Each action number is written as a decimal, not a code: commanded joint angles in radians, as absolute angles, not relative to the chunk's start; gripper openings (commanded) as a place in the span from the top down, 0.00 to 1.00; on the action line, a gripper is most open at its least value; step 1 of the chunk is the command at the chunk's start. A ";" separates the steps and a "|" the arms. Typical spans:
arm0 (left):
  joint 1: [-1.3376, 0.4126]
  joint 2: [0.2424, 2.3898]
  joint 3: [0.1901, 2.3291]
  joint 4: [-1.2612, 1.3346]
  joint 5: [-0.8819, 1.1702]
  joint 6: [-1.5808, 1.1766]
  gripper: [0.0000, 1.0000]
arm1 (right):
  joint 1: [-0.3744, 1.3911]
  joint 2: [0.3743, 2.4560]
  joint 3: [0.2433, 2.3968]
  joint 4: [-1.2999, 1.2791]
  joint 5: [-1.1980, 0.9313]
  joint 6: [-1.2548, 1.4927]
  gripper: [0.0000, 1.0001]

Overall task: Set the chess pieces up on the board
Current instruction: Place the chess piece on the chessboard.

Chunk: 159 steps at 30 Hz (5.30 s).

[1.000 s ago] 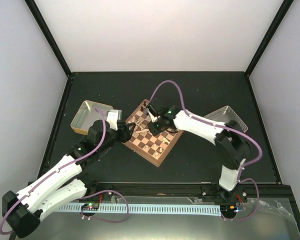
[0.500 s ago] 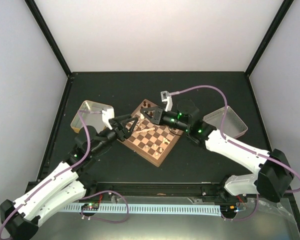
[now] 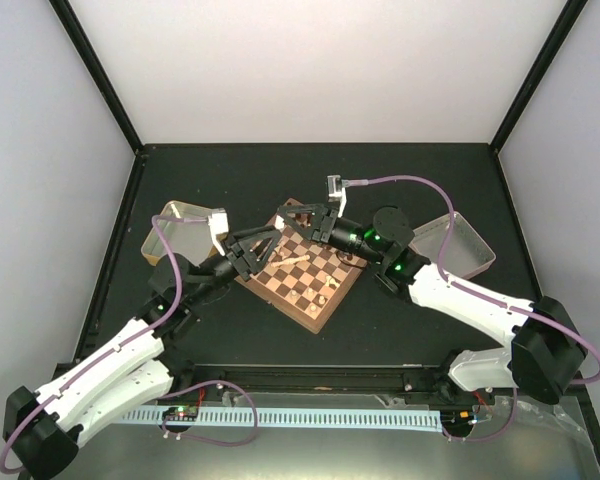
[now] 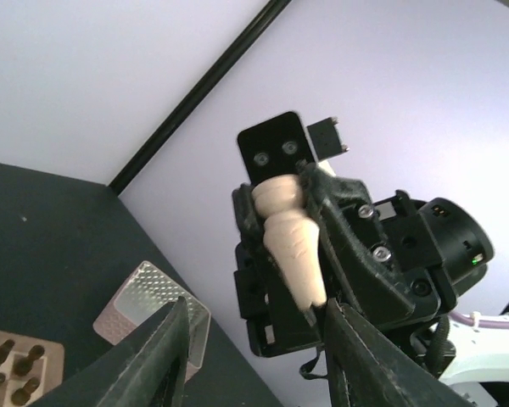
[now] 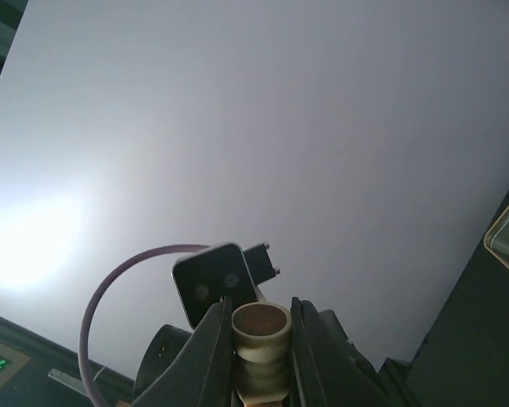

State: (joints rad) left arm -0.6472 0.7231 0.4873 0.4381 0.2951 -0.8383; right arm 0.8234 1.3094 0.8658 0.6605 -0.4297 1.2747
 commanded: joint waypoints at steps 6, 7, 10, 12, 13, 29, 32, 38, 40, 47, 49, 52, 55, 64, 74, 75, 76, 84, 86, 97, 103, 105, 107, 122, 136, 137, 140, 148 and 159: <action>-0.638 0.767 0.505 0.611 0.418 -0.868 0.48 | 0.828 1.294 0.846 0.709 -0.484 1.255 0.87; -0.638 0.770 0.506 0.615 0.420 -0.868 0.50 | 0.830 1.296 0.845 0.715 -0.490 1.255 0.87; -0.639 0.776 0.512 0.615 0.410 -0.868 0.63 | 0.829 1.299 0.844 0.726 -0.505 1.248 0.87; -0.639 0.774 0.512 0.615 0.397 -0.866 0.70 | 0.830 1.298 0.844 0.720 -0.513 1.236 0.87; -0.639 0.773 0.513 0.613 0.392 -0.863 0.73 | 0.829 1.297 0.842 0.718 -0.515 1.229 0.87; -0.637 0.738 0.510 0.489 0.443 -0.734 0.98 | 0.825 1.199 0.842 0.456 -0.597 0.933 0.68; -0.636 0.721 0.569 0.306 0.532 -0.584 0.98 | 0.815 1.170 0.879 0.323 -0.643 0.837 0.58; -0.632 0.721 0.673 -0.010 0.651 -0.351 0.99 | 0.811 1.127 0.958 0.048 -0.704 0.621 0.54; -0.634 0.728 0.696 -0.059 0.672 -0.315 0.98 | 0.811 1.131 0.989 -0.036 -0.695 0.583 0.54; -0.634 0.739 0.723 -0.094 0.705 -0.260 0.99 | 0.810 1.105 0.974 -0.076 -0.624 0.579 0.58; -0.633 0.743 0.727 -0.097 0.705 -0.257 0.98 | 0.809 1.099 0.969 -0.074 -0.603 0.581 0.60; -0.632 0.748 0.735 -0.101 0.705 -0.254 0.99 | 0.809 1.095 0.962 -0.056 -0.609 0.593 0.68; -0.632 0.748 0.738 -0.091 0.697 -0.266 0.98 | 0.809 1.101 0.946 -0.020 -0.642 0.628 0.82; -0.632 0.745 0.741 -0.006 0.675 -0.329 0.98 | 0.810 1.114 0.876 0.176 -0.723 0.794 0.87; -0.631 0.756 0.743 -0.006 0.676 -0.329 0.99 | 0.810 1.124 0.878 0.203 -0.726 0.834 0.82; -0.632 0.757 0.743 -0.004 0.678 -0.329 0.98 | 0.810 1.128 0.880 0.200 -0.726 0.834 0.82; -0.631 0.758 0.743 -0.003 0.676 -0.329 0.98 | 0.810 1.129 0.880 0.196 -0.723 0.835 0.81; -0.631 0.766 0.744 -0.007 0.657 -0.325 0.98 | 0.811 1.144 0.895 0.153 -0.695 0.826 0.83; -0.632 0.768 0.737 -0.007 0.651 -0.323 0.98 | 0.811 1.148 0.894 0.142 -0.689 0.822 0.84; -0.632 0.782 0.727 -0.014 0.635 -0.321 0.98 | 0.811 1.150 0.888 0.113 -0.647 0.822 0.82; -0.632 0.785 0.716 -0.014 0.638 -0.322 0.98 | 0.811 1.145 0.864 0.157 -0.629 0.864 0.90; -0.631 0.784 0.716 -0.012 0.632 -0.329 0.93 | 0.811 1.139 0.850 0.205 -0.612 0.903 0.94; -0.632 0.780 0.716 -0.001 0.626 -0.351 0.79 | 0.811 1.136 0.823 0.287 -0.598 0.965 0.97; -0.631 0.768 0.519 0.524 0.558 -0.831 0.62 | 0.810 1.156 0.741 0.682 -0.597 1.211 0.99; -0.632 0.781 0.505 0.633 0.614 -0.821 0.49 | 0.811 1.166 0.736 0.668 -0.589 1.202 0.99; -0.632 0.779 0.504 0.638 0.619 -0.815 0.48 | 0.811 1.167 0.738 0.660 -0.584 1.201 0.99; -0.632 0.779 0.505 0.633 0.621 -0.791 0.46 | 0.811 1.167 0.738 0.631 -0.563 1.195 0.99; -0.632 0.802 0.522 0.599 0.572 -0.800 0.69 | 0.811 1.175 0.746 0.599 -0.570 1.177 0.99; -0.630 0.780 0.559 0.403 0.482 -0.753 0.98 | 0.808 1.157 0.747 0.497 -0.519 1.104 0.68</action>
State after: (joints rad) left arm -0.6273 0.8021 0.5068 0.5152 0.5308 -0.7864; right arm 0.8024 1.1770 0.7380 0.5816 -0.5491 1.1774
